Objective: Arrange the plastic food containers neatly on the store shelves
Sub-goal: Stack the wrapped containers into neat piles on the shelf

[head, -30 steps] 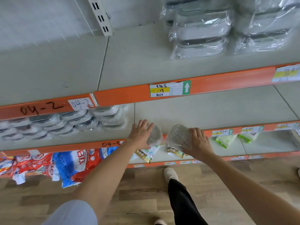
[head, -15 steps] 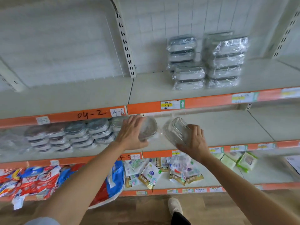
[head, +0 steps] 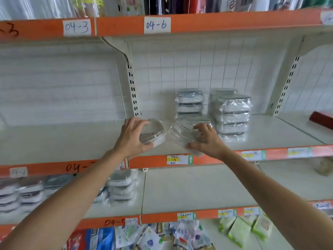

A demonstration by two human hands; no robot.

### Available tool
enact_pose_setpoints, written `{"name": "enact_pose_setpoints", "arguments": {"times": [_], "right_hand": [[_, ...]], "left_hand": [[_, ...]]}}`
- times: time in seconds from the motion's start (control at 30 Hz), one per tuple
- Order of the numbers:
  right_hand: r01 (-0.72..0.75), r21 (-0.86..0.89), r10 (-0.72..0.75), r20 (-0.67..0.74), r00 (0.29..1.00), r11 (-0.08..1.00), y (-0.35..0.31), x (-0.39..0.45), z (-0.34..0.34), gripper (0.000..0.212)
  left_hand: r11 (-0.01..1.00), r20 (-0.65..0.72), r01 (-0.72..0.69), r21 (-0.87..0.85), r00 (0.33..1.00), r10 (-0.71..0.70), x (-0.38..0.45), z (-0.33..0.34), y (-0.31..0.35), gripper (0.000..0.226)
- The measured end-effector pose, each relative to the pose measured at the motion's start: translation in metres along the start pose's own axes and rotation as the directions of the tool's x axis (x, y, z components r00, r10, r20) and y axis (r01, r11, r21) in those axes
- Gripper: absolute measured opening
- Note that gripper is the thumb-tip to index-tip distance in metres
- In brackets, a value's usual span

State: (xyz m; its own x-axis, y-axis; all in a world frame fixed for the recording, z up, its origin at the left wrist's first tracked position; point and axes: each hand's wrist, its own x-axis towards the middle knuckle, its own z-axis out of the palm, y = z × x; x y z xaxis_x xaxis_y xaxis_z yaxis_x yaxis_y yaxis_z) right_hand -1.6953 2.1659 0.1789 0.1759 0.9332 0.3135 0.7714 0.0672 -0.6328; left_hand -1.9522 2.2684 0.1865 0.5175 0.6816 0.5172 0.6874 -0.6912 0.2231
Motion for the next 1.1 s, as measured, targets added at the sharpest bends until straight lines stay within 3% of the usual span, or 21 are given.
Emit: {"name": "enact_pose_setpoints", "arguments": {"times": [0.17, 0.3, 0.57, 0.63, 0.8, 0.9, 1.0, 1.1], "right_hand": [[0.080, -0.194, -0.069, 0.059, 0.996, 0.978, 0.006, 0.085, -0.039, 0.074], [0.130, -0.472, 0.014, 0.289, 0.957, 0.872, 0.016, 0.143, -0.061, 0.080], [0.238, -0.547, 0.104, 0.521, 0.847, 0.802, 0.035, 0.193, -0.061, 0.071], [0.228, -0.539, 0.117, 0.532, 0.838, 0.811, 0.036, 0.197, -0.067, 0.074], [0.158, -0.469, 0.051, 0.403, 0.914, 0.869, 0.031, 0.193, -0.101, 0.088], [0.155, -0.481, 0.049, 0.385, 0.922, 0.863, 0.029, 0.186, -0.115, 0.095], [0.168, -0.534, 0.034, 0.348, 0.937, 0.828, 0.028, 0.182, -0.117, 0.090], [0.183, -0.559, 0.054, 0.380, 0.924, 0.808, 0.027, 0.179, -0.112, 0.081]], "left_hand": [[1.000, -0.035, 0.028, 0.003, 0.999, -0.028, 0.064, 0.007, -0.010, 0.091], [0.989, -0.029, 0.113, -0.091, 0.993, -0.116, 0.096, 0.021, -0.016, 0.092], [0.963, -0.018, 0.035, -0.265, 0.999, -0.042, 0.132, 0.041, -0.002, 0.085], [0.962, 0.001, -0.006, -0.275, 1.000, 0.007, 0.146, 0.041, 0.006, 0.080], [0.951, 0.069, -0.141, -0.274, 0.984, 0.166, 0.184, 0.052, 0.039, 0.074], [0.939, 0.088, -0.203, -0.279, 0.968, 0.235, 0.205, 0.067, 0.059, 0.071], [0.923, 0.104, -0.235, -0.305, 0.955, 0.278, 0.217, 0.085, 0.073, 0.066], [0.908, 0.125, -0.197, -0.369, 0.958, 0.259, 0.218, 0.094, 0.074, 0.078]]}}
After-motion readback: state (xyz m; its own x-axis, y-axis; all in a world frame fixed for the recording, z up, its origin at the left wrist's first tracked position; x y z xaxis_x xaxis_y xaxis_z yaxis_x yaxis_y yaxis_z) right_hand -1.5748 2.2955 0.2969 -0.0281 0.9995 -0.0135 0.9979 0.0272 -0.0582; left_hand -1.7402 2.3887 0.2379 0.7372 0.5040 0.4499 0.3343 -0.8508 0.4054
